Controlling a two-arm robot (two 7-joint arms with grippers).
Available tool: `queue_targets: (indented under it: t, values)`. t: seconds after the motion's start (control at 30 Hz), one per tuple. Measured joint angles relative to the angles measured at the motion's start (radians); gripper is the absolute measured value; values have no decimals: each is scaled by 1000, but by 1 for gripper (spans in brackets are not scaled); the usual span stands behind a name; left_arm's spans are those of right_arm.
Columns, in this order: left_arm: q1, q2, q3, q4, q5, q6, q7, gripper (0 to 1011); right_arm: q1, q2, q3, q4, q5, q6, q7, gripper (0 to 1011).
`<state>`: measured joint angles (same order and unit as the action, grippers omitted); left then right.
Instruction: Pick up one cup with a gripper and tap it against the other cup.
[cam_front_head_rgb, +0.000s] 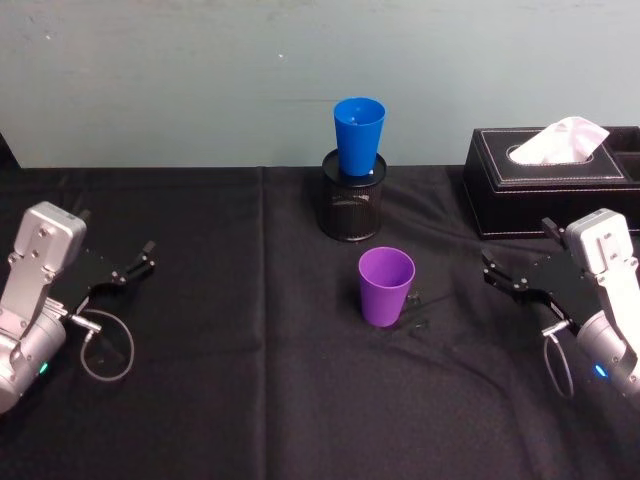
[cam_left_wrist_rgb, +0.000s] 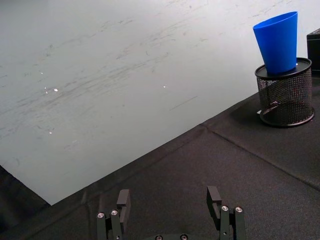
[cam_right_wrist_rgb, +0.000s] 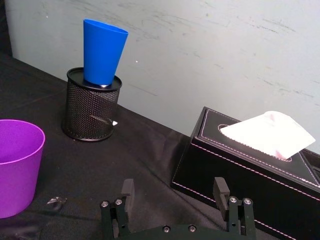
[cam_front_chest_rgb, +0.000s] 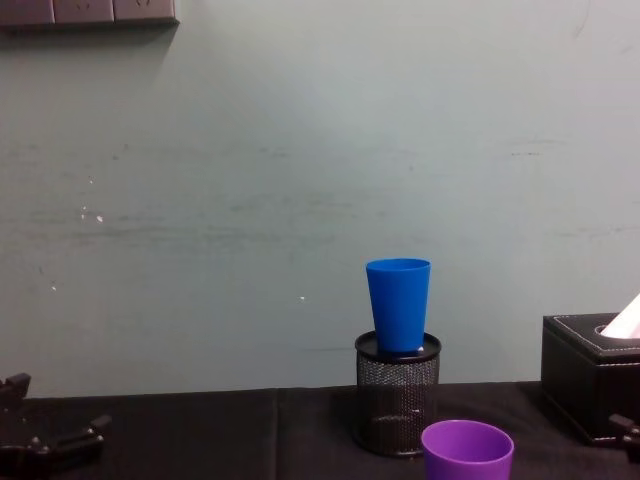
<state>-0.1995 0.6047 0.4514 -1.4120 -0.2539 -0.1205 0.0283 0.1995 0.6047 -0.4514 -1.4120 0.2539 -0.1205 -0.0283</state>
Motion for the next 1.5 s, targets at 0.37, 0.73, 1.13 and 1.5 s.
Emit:
queue_targets:
  t: [0.37,0.73,1.13,1.5]
  values:
    - [0,0,0,0,0,0,0,1000,0,0,0,0,0,0,0,1000]
    - [0,0,0,0,0,0,0,1000,0,0,0,0,0,0,0,1002]
    - [0,0,0,0,0,0,0,1000,0,0,0,0,0,0,0,1002]
    - [0,0,0,0,0,0,0,1000,-8,-3,2,-5,1,-2,21,1002]
